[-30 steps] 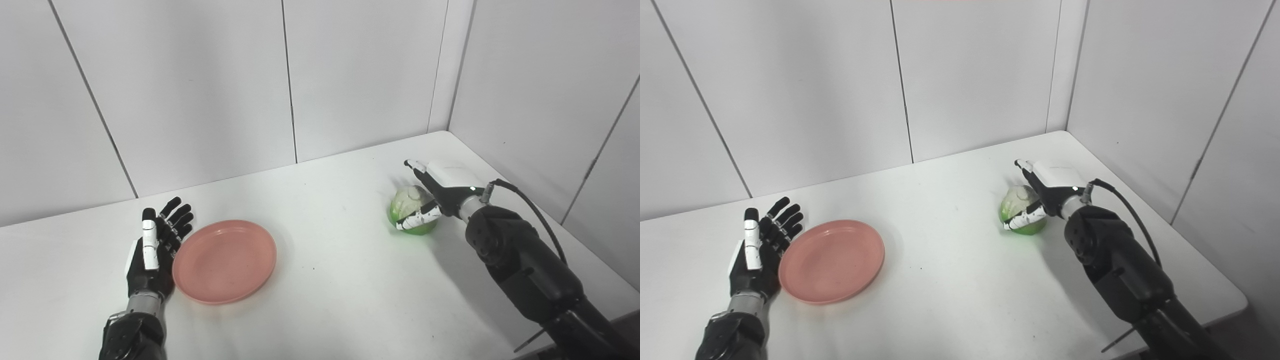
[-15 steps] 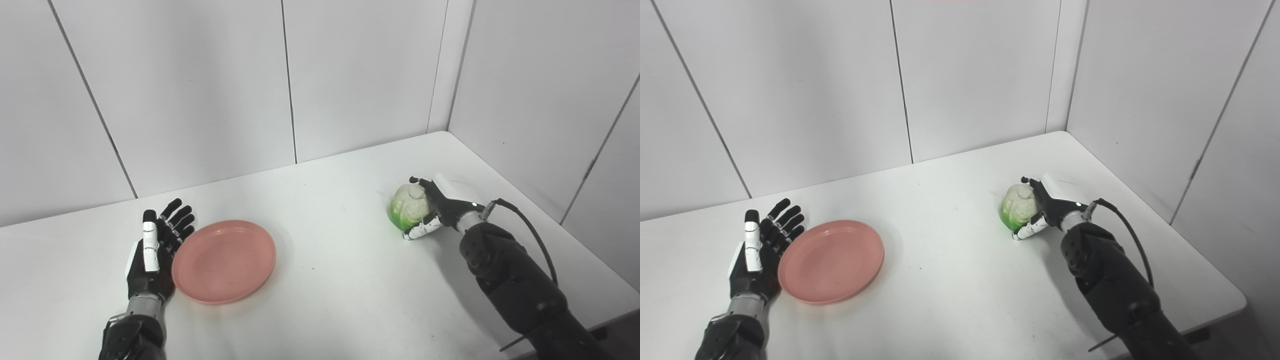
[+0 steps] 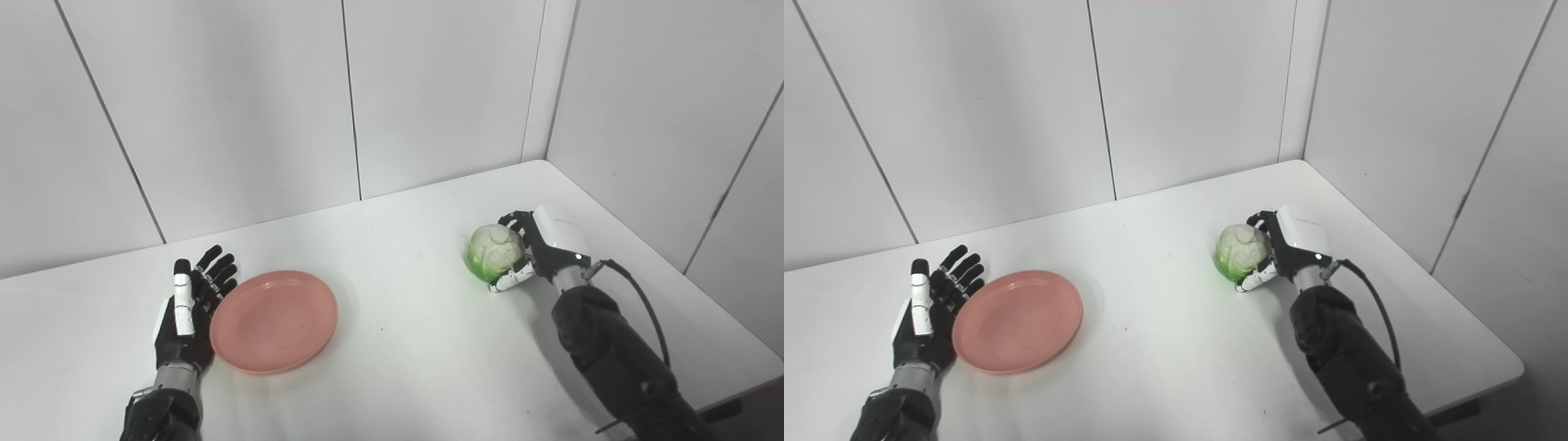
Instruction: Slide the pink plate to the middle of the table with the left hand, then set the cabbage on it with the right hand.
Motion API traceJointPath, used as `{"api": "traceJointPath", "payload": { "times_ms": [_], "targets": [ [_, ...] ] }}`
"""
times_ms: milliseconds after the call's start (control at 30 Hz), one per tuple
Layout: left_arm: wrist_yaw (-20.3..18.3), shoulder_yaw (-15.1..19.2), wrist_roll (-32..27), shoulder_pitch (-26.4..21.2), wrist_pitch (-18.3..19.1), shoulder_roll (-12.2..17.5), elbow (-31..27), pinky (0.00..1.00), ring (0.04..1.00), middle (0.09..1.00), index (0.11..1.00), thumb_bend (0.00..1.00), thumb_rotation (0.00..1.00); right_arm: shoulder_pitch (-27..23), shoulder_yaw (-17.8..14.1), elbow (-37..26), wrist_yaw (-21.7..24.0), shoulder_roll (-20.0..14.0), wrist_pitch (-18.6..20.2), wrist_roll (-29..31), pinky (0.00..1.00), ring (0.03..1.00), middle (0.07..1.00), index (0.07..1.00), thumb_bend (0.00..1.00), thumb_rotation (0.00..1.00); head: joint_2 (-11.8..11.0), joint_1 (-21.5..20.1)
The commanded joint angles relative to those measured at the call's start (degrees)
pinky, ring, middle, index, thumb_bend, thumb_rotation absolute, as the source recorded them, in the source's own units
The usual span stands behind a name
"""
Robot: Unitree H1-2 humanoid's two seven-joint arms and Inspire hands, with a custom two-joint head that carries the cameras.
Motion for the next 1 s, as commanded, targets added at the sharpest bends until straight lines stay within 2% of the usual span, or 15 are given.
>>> {"api": "traceJointPath", "payload": {
  "times_ms": [0, 167, 200, 233, 300, 333, 367, 400, 500, 533, 667, 700, 733, 833, 967],
  "targets": [
    [-0.99, -0.12, -0.60, 2.57, 0.37, -0.47, 0.85, 0.91, 0.882, 0.854, 0.837, 0.80, 0.98, -1.66, -0.25, -0.82, -1.99, -0.70, -2.75, 0.12, 0.43, 0.515, 0.524, 0.458, 0.52, 0.00, 0.05, 0.05],
    [0.44, -0.52, 0.44, 3.27, 1.52, -0.84, -1.23, 0.89, 0.872, 0.845, 0.829, 0.81, 0.99, -1.98, -0.61, -3.59, -4.46, 0.22, -4.35, 0.25, 0.38, 0.452, 0.485, 0.491, 0.53, 0.00, 0.52, 1.39],
    [0.76, -0.66, 0.65, 3.48, 1.92, -1.03, -1.87, 0.89, 0.872, 0.845, 0.828, 0.81, 0.99, -2.01, -0.79, -5.03, -4.39, 0.71, -4.69, 0.80, 0.38, 0.451, 0.484, 0.491, 0.53, 0.00, 1.17, 3.80],
    [1.00, -0.78, 0.80, 3.66, 2.23, -1.18, -2.38, 0.90, 0.872, 0.843, 0.826, 0.80, 0.99, -2.00, -0.95, -6.09, -4.30, 1.04, -4.95, 1.21, 0.38, 0.446, 0.481, 0.494, 0.53, 0.00, 1.25, 4.13],
    [1.44, -1.03, 1.04, 4.04, 2.86, -1.54, -3.43, 0.90, 0.873, 0.841, 0.821, 0.80, 0.99, -2.09, -1.41, -8.87, -2.55, 2.17, -4.69, 3.17, 0.35, 0.420, 0.473, 0.503, 0.52, 0.00, 1.33, 5.56],
    [1.89, -1.16, 1.19, 4.41, 3.30, -1.96, -4.28, 0.91, 0.873, 0.840, 0.819, 0.80, 0.99, -2.09, -1.65, -10.21, -1.43, 2.81, -4.49, 4.56, 0.34, 0.412, 0.471, 0.505, 0.52, 0.00, 1.63, 8.88],
    [2.21, -1.24, 1.31, 4.67, 3.64, -2.27, -4.90, 0.90, 0.873, 0.841, 0.818, 0.80, 0.98, -2.08, -1.80, -11.11, -0.69, 3.23, -4.34, 5.51, 0.32, 0.391, 0.463, 0.515, 0.52, 0.00, 1.63, 8.88],
    [2.75, -1.52, 1.74, 5.01, 4.07, -2.67, -5.66, 0.90, 0.873, 0.841, 0.818, 0.80, 0.98, -2.12, -1.88, -12.03, 0.03, 3.93, -4.40, 6.70, 0.31, 0.384, 0.460, 0.518, 0.52, 0.00, 1.96, 11.82],
    [3.54, -1.97, 2.35, 5.48, 4.82, -3.10, -6.80, 0.90, 0.876, 0.842, 0.816, 0.80, 0.99, -2.15, -1.98, -13.14, 0.97, 4.80, -4.45, 8.15, 0.30, 0.373, 0.454, 0.525, 0.52, 0.00, 1.96, 11.82],
    [3.89, -2.02, 2.47, 5.56, 5.16, -3.49, -7.11, 0.90, 0.876, 0.842, 0.816, 0.80, 0.99, -2.63, -1.54, -13.46, 1.74, 5.88, -4.66, 9.09, 0.30, 0.372, 0.454, 0.525, 0.52, 0.00, 2.37, 15.54],
    [5.09, -2.38, 2.90, 5.69, 5.82, -4.37, -7.69, 0.91, 0.878, 0.842, 0.816, 0.80, 0.99, -3.82, -0.57, -13.60, 3.43, 8.23, -5.64, 11.38, 0.31, 0.387, 0.449, 0.531, 0.52, 0.00, 2.40, 17.07],
    [5.58, -2.49, 3.09, 5.64, 5.39, -4.64, -7.46, 0.91, 0.878, 0.842, 0.817, 0.80, 0.99, -4.40, -0.08, -13.29, 3.88, 9.27, -5.82, 11.96, 0.31, 0.387, 0.449, 0.532, 0.52, 0.00, 2.27, 19.92],
    [5.98, -2.59, 3.23, 5.60, 5.04, -4.85, -7.25, 0.91, 0.875, 0.839, 0.815, 0.80, 0.99, -4.83, 0.26, -13.02, 4.24, 10.04, -6.00, 12.40, 0.30, 0.378, 0.449, 0.533, 0.52, 0.00, 2.17, 20.41],
    [6.60, -2.74, 3.25, 5.62, 4.99, -5.35, -7.47, 0.92, 0.877, 0.841, 0.818, 0.79, 1.00, -6.67, 3.34, -11.35, 5.82, 12.49, -7.26, 12.13, 0.31, 0.381, 0.454, 0.530, 0.52, 0.00, 1.84, 23.07],
    [6.78, -3.38, 4.11, 5.76, 4.59, -5.31, -7.43, 0.94, 0.886, 0.850, 0.825, 0.79, 1.00, -8.56, 6.23, -8.45, 6.76, 14.85, -9.15, 12.15, 0.33, 0.400, 0.461, 0.517, 0.52, 0.00, 1.82, 24.46]
  ]
}}
